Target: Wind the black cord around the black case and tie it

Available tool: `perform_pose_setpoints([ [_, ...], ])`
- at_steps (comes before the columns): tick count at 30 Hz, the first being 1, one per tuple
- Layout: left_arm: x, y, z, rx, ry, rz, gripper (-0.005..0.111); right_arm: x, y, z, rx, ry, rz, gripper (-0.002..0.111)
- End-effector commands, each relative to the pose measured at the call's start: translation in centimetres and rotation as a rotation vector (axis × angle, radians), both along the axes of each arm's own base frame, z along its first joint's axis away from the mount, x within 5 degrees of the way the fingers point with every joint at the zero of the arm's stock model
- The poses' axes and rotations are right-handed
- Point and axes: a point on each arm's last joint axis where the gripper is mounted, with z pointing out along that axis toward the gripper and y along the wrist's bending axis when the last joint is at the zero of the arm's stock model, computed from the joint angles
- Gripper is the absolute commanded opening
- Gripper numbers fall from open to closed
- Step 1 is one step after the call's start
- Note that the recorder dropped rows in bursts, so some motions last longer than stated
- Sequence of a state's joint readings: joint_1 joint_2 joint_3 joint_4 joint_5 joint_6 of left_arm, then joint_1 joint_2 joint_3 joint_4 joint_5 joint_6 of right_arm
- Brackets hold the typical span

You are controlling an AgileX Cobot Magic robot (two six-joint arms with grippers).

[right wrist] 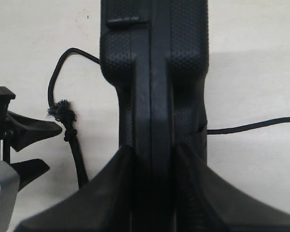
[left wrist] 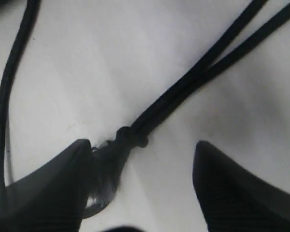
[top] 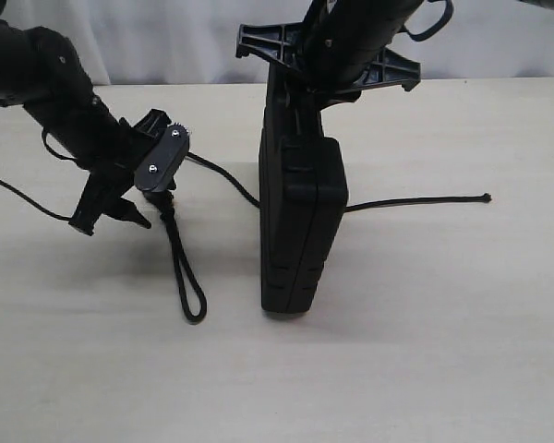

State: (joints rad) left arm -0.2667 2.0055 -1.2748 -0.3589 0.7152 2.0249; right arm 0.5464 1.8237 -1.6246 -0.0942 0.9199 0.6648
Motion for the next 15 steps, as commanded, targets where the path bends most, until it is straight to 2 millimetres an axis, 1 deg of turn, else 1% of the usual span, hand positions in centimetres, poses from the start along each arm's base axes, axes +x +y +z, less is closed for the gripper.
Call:
perform_pose_setpoints([
  [1, 1.0, -0.1, -1.4, 0.003, -0.068, 0.014, 0.058, -0.1, 0.1, 0.4, 0.019, -0.009, -0.002, 0.004],
  [8, 1.6, -0.1, -4.1, 0.027, -0.078, -0.010, 0.057, -0.1, 0.1, 0.4, 0.019, -0.009, -0.002, 0.004],
  [10, 1.8, -0.1, -4.5, 0.030, -0.094, -0.002, 0.051, -0.1, 0.1, 0.4, 0.019, -0.009, -0.002, 0.004],
  [15, 1.6, -0.1, -4.5, 0.027, -0.067, 0.006, 0.021, -0.1, 0.1, 0.4, 0.019, -0.009, -0.002, 0.004],
])
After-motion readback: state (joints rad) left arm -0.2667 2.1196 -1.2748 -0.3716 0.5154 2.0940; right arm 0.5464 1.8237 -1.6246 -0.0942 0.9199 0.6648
